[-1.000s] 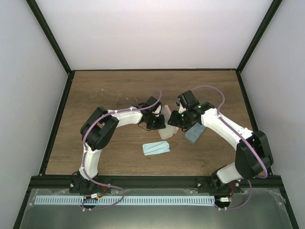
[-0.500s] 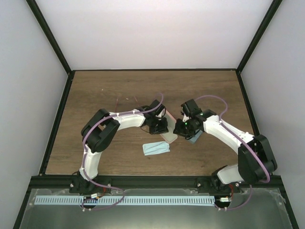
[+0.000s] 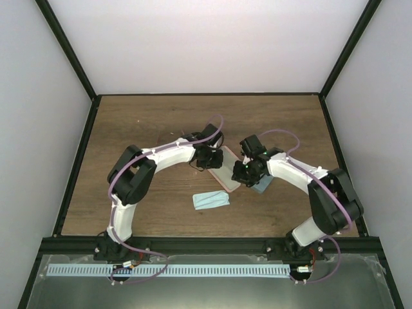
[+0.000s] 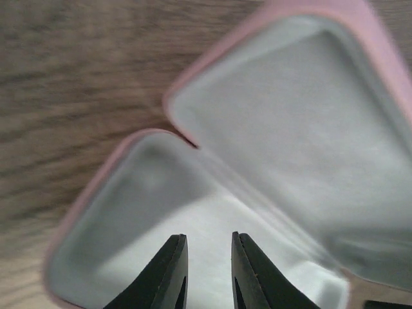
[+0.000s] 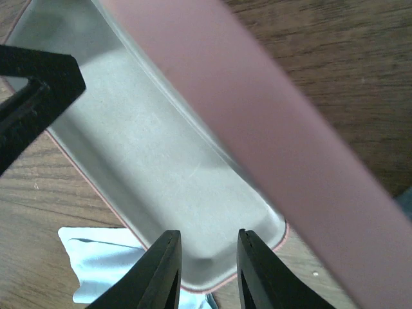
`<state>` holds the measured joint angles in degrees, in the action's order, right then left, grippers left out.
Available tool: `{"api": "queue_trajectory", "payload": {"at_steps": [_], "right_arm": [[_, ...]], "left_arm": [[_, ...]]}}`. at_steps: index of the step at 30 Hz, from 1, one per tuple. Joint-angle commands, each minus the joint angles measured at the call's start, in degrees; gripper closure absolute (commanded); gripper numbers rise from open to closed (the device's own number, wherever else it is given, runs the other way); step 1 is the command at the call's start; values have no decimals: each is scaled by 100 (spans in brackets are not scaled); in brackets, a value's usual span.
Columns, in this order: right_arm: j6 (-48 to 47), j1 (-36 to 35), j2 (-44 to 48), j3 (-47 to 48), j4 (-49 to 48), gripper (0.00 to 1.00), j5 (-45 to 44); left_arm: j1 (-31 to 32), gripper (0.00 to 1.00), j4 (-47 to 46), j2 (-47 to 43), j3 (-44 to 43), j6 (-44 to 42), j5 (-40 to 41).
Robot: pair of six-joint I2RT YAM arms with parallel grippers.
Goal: Organize the sunglasses
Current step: Adjust the sunglasses case at the center of the board.
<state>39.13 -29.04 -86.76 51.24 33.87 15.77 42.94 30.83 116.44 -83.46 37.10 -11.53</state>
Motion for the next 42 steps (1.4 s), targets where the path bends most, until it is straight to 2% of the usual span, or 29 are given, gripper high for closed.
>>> {"api": "queue_trajectory", "payload": {"at_steps": [1,9,17,26,29,37,42], "right_arm": [[-40,-98,-253,85,-382,75,-100],[-59,-163,-968,230,-560,75,-208],[-261,-164,-1734,844,-532,75,-659],[-510,-41,-2259,1731,-486,75,-1022],[-491,-48,-2077,1779,-479,74,-853],[-425,-122,-863,1654,-121,73,-801],[-409,-120,-335,1531,48,73,-812]], "left_arm": [[-188,82,299,223,-9,-689,431],[-396,92,551,510,169,-1229,707],[-394,93,213,233,947,-881,213],[-302,92,94,-43,1269,-527,-194],[-277,92,71,-56,1259,-360,-313],[-285,92,268,27,956,-438,-158],[-282,84,341,5,859,-495,-51]]}}
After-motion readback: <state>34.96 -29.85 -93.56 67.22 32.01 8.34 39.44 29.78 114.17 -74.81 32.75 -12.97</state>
